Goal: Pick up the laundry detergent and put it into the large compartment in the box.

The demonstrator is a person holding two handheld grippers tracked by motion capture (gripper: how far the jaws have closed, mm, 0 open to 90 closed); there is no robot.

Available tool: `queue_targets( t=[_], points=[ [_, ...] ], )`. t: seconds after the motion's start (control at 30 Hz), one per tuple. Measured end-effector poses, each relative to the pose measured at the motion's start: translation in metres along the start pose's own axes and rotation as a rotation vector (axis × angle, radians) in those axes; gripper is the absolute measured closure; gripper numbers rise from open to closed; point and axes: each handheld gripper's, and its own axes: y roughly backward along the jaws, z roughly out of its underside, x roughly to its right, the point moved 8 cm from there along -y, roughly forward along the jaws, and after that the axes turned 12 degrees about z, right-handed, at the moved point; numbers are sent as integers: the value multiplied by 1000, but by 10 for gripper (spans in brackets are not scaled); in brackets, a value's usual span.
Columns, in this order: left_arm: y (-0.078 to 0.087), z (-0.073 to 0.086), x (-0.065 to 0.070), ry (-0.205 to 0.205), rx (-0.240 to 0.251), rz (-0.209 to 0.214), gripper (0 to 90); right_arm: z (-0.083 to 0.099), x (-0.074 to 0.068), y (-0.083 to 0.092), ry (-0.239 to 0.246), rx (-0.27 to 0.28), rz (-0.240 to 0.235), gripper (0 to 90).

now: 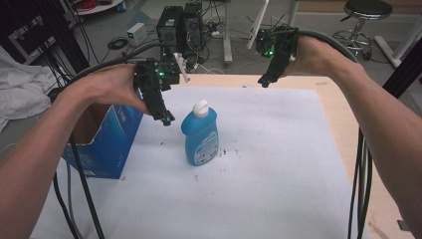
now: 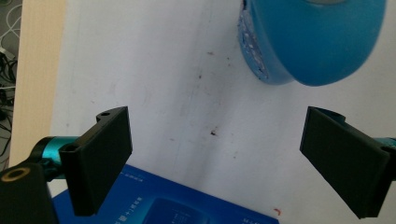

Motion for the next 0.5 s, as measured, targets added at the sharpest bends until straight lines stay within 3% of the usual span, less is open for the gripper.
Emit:
queue_targets(
  t=[0.27,0.3,0.47,0.5],
  points=[
    [1,4,16,23,3,3,92,0,-2,-1,7,-10,3,126],
    [1,3,24,46,15,-5,92,-1,-1,0,5,-12,7,126],
    [-2,1,32,86,44,-9,92,-2,-1,0,4,-9,10,126],
    [-5,0,33,119,57,-14,92,-2,-1,1,5,-12,11,126]
  ],
)
